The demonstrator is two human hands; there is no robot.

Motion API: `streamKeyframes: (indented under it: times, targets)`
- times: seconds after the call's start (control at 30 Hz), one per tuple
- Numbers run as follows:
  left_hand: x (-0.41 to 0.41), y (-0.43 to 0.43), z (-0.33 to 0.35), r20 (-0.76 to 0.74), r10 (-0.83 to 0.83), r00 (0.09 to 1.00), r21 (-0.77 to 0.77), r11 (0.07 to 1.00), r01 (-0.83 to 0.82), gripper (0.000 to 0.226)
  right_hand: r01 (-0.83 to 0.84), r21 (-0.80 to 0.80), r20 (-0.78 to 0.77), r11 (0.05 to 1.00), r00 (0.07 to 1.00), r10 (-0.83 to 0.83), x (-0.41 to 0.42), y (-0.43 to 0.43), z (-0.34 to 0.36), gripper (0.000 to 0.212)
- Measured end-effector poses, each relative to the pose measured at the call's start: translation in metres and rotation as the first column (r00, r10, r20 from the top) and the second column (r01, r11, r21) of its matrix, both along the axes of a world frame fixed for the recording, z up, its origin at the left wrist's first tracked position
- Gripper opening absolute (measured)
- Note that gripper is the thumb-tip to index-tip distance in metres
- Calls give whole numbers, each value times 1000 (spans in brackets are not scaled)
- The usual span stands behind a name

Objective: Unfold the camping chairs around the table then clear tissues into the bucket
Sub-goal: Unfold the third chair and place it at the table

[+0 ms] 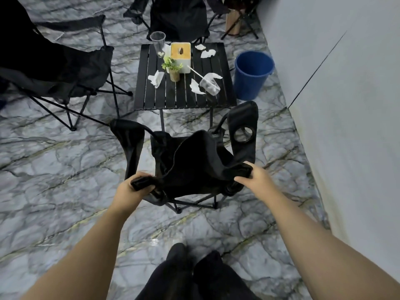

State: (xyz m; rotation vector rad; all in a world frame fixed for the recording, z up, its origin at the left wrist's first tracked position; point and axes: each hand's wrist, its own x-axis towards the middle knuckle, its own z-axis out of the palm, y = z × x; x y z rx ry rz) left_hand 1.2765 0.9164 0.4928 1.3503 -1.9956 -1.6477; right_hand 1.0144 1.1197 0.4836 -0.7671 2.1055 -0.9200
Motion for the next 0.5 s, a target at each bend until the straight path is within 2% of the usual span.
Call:
streamKeyframes:
  times: [0.17,0.23,0.33,0.43,0.5]
  targets:
    - [19,-10,5,105,-76,992,-131,987,90,12,23,10,-81,1000,996,-22,3,19,5,15]
    - [32,-22,7,133,-102,986,-152,981,122,19,55,4,-91,998,994,-54,4,32,7,21]
    - [48,-27,9,190,-141,972,-184,967,176,27,80,14,-91,997,993,-78,12,49,12,18]
    - [50,-36,19,163,-124,979,-290,942,167,35,170,10,-106,985,980,-168,8,60,16,23]
    - [47,-48,33,153,-121,981,-391,904,173,25,160,23,-159,987,975,-155,1,57,21,26]
